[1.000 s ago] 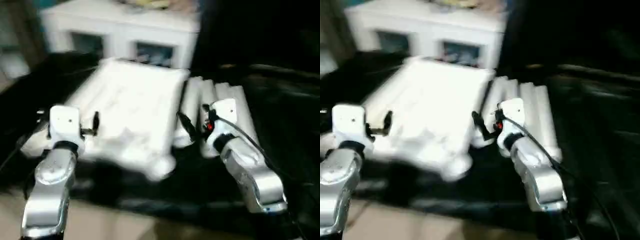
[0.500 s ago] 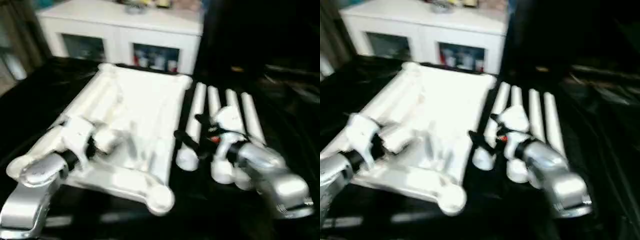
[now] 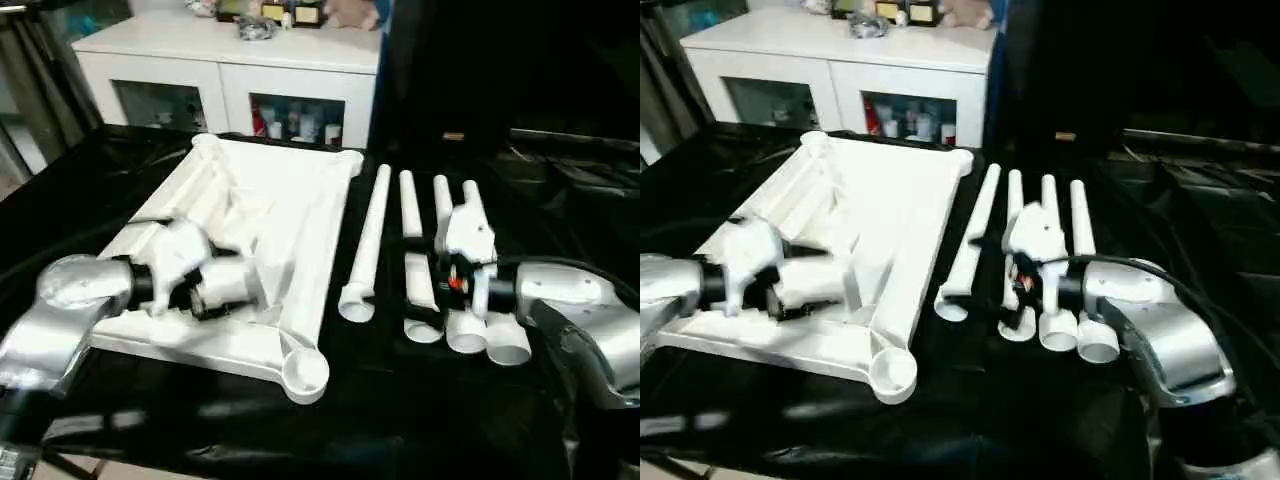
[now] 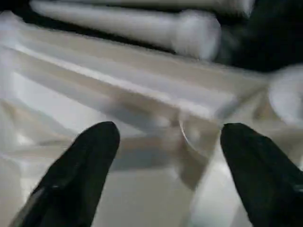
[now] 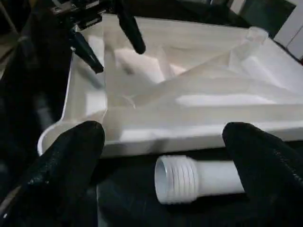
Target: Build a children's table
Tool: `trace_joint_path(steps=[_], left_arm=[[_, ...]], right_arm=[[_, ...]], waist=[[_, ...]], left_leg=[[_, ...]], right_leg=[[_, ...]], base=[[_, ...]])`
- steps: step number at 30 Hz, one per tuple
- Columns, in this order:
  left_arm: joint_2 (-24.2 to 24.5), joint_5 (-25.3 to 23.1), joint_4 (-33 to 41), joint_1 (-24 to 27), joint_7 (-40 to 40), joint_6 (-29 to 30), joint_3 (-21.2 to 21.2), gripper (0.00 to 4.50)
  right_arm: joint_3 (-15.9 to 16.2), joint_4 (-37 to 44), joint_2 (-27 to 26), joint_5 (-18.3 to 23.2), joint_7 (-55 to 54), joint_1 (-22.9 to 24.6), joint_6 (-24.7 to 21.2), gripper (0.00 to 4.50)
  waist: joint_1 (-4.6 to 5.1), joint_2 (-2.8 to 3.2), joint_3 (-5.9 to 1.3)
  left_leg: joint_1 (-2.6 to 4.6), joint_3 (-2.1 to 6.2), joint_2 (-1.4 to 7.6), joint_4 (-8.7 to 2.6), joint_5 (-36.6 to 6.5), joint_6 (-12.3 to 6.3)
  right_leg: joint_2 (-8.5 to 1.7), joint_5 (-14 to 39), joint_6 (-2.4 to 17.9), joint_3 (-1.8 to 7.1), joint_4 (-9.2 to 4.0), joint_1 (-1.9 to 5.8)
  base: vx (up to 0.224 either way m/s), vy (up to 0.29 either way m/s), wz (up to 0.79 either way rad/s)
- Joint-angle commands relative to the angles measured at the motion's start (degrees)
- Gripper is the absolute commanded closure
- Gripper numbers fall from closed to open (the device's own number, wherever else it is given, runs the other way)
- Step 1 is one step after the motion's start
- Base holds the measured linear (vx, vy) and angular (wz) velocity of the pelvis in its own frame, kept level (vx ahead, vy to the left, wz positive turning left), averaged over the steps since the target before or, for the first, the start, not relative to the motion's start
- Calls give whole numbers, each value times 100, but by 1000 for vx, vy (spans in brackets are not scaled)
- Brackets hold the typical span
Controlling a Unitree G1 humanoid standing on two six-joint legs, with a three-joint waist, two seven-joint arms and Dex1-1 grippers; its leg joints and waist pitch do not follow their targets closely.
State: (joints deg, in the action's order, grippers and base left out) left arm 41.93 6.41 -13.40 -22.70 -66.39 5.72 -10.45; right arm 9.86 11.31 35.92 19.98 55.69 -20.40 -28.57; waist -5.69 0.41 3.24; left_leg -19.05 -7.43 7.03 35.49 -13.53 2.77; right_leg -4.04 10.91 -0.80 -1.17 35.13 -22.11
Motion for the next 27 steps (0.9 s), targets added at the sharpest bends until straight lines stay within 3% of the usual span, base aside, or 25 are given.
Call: trace_joint_path(steps=[1, 6, 9, 12, 13, 16, 17, 20, 21, 23, 25, 27], left_arm=[[90, -170, -253, -162, -304, -197, -168, 99], [71, -308, -805, -300, -521, -539, -311, 128], [62, -351, -1044, -378, -580, -713, -341, 147], [82, -430, -1338, -492, -734, -861, -415, 178], [84, -444, -1416, -522, -804, -888, -429, 192], [123, -444, -1484, -560, -999, -863, -478, 196], [156, -414, -1440, -539, -1125, -800, -498, 209], [175, -375, -1413, -508, -1227, -790, -505, 235], [164, -289, -1383, -487, -1296, -735, -479, 235], [145, -188, -1333, -467, -1372, -675, -449, 243], [138, -131, -1311, -464, -1445, -631, -426, 276], [131, -111, -1326, -468, -1540, -603, -421, 276]], right_arm=[[103, 168, 50, -34, 99, -97, -17, 0], [266, 152, -24, -237, 34, -109, -43, 0], [359, 210, -55, -245, -9, -91, -99, 0], [433, 322, -53, -131, 36, -57, -249, 0], [450, 364, -41, -94, 75, -44, -302, 0], [481, 484, -25, -39, 167, -7, -394, 0], [485, 515, -9, -27, 193, 5, -421, 0], [483, 526, 0, -29, 191, 6, -435, 0], [480, 535, 6, -29, 174, 3, -456, 0], [466, 543, 23, -26, 161, 6, -478, 0], [457, 561, 42, -25, 148, 12, -511, 0], [430, 596, 58, -25, 152, 34, -569, 0]], waist=[[6, 37, -285], [22, 19, -341], [19, 37, -391], [-1, 39, -489], [-18, 46, -482], [-33, 62, -435], [-34, 94, -411], [-19, 99, -372], [-23, 130, -369], [-12, 123, -353], [-25, 120, -353], [-35, 131, -341]], left_leg=[[-20, 163, 468, -602, -1725, 110], [-29, 71, 478, -550, -1200, 27], [-55, 17, 491, -488, -597, -71], [-72, -16, 467, -389, 206, -294], [-81, -34, 465, -369, 383, -422], [-110, -35, 506, -401, 9, -413], [-84, -33, 537, -433, -343, -267], [-60, -54, 569, -483, -766, -27], [-55, -57, 567, -485, -841, 31], [-46, -75, 578, -509, -1055, 167], [-32, -97, 575, -506, -1120, 199], [-47, -93, 576, -515, -1164, 227]], right_leg=[[-432, 2427, 927, 249, -469, 157], [-443, 1515, 1282, 247, -381, 182], [-427, 556, 1569, 223, -271, 208], [-412, -659, 1768, 186, -142, 232], [-389, -925, 1843, 161, -135, 205], [-439, -563, 1897, 155, -164, 224], [-458, -141, 1867, 152, -206, 216], [-463, 440, 1767, 152, -262, 210], [-462, 531, 1750, 154, -263, 208], [-456, 811, 1667, 161, -287, 203], [-456, 984, 1619, 170, -308, 188], [-457, 1133, 1566, 174, -321, 191]], base=[[0, 0, 0], [11, -1, 1], [65, -6, 3], [39, -1, 0], [0, 0, 0], [0, 0, 0], [0, 0, 0], [0, 0, 0], [0, 0, 0], [0, 0, 0], [0, 0, 0], [0, 0, 0]])
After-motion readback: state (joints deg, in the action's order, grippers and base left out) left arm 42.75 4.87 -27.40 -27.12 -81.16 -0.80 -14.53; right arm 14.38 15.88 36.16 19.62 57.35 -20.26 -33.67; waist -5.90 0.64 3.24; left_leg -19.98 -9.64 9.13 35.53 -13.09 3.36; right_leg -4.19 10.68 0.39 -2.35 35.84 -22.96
